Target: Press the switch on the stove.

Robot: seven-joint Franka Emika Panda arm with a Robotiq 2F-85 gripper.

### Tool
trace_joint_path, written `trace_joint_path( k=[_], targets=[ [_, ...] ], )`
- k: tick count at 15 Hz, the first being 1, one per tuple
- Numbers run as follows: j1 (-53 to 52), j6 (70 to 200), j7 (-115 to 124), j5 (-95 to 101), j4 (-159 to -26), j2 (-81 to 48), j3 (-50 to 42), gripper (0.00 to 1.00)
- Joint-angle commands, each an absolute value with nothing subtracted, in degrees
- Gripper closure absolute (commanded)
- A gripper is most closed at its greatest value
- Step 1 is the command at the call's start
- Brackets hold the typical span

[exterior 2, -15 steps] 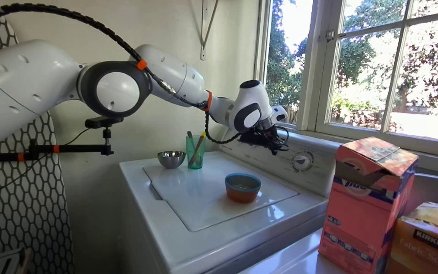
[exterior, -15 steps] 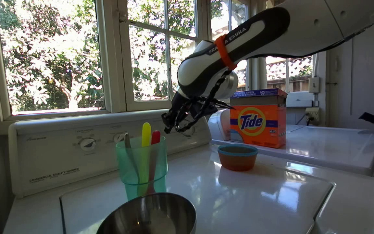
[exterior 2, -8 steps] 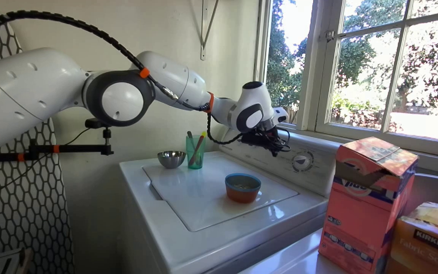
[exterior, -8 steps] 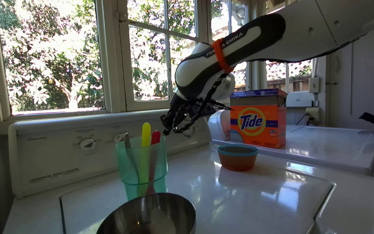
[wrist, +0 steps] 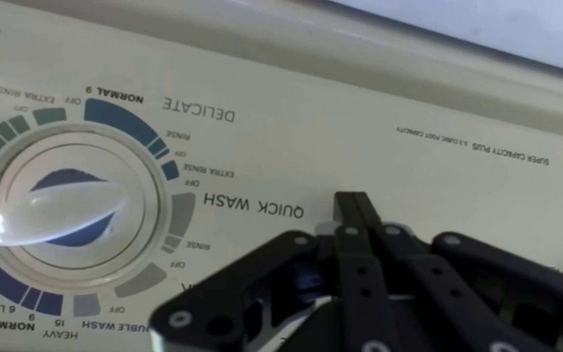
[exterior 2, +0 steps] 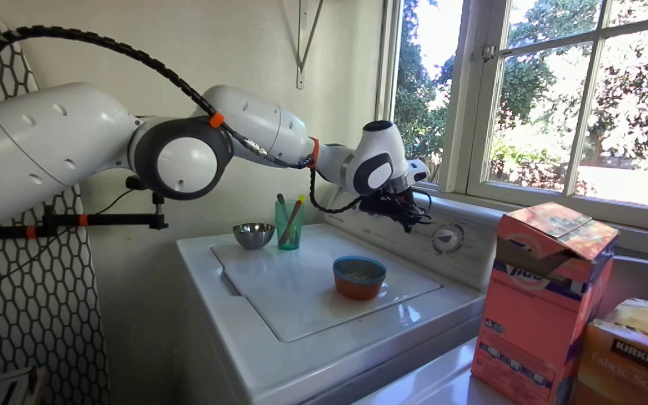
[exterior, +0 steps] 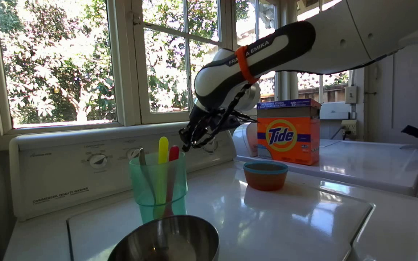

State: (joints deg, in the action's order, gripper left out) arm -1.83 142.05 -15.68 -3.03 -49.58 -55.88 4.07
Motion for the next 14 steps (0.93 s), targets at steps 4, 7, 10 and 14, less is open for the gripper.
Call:
trace_joint_path(
  k=[4,7,10,14],
  targets=[
    [-2.5,135.2,-14.3,-1.9,-41.5,-60.6,4.3,1.00],
    [-3.3,135.8,-16.9,-3.1,-42.3,-58.6,5.8,1.00],
    [-4.5,136.3,-18.4,-2.5,-43.9,-55.6,6.4,1.00],
    [-6.4,136.8,-17.6,-1.0,-45.2,-53.5,4.3,1.00]
  ],
)
